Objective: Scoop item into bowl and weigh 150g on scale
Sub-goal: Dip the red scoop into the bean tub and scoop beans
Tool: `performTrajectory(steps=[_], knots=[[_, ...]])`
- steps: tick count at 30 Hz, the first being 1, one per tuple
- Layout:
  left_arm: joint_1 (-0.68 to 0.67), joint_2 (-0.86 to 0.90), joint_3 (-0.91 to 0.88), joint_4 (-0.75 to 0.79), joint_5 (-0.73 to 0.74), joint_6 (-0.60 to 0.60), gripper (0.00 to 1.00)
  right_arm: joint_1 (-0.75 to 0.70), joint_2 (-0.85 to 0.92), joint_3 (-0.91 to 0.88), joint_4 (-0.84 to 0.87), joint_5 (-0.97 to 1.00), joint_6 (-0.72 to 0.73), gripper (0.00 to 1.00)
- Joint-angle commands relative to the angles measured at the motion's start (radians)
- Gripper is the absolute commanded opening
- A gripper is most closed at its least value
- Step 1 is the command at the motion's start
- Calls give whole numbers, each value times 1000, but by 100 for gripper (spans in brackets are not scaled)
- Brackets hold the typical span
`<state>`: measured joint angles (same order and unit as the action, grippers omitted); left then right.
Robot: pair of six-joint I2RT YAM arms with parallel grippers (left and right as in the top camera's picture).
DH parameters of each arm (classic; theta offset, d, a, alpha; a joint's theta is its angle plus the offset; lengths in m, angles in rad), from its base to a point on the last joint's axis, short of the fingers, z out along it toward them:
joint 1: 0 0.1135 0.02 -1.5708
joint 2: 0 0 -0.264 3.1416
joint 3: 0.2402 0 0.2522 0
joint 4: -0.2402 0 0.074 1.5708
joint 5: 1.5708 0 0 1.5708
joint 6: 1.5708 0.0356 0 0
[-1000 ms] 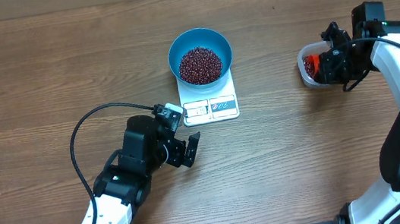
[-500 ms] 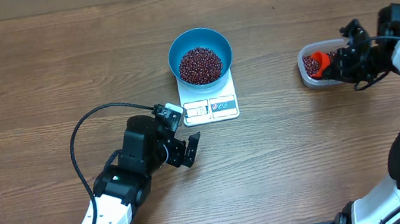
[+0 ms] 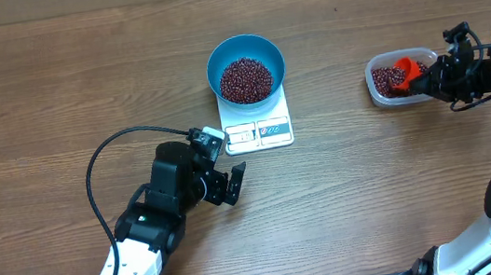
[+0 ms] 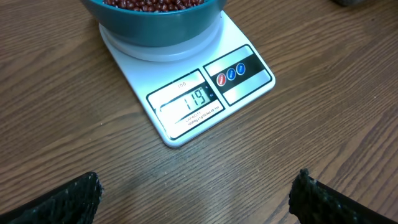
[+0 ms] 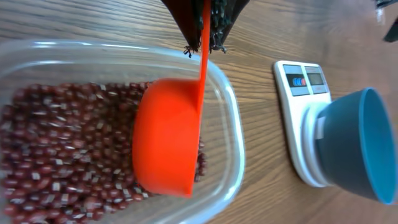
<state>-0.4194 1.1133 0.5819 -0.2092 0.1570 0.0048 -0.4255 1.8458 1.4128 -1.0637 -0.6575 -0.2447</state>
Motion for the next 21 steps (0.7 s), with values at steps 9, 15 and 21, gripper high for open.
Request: performTrajectory(steps=[9, 15, 21], knots=[[-6, 5, 4, 5, 11, -8, 100, -2, 8, 78, -64, -90, -22, 4], [-6, 5, 4, 4, 11, -8, 99, -2, 8, 79, -76, -89, -22, 4], [-6, 5, 4, 4, 11, -8, 100, -3, 8, 79, -79, -105, -22, 4]])
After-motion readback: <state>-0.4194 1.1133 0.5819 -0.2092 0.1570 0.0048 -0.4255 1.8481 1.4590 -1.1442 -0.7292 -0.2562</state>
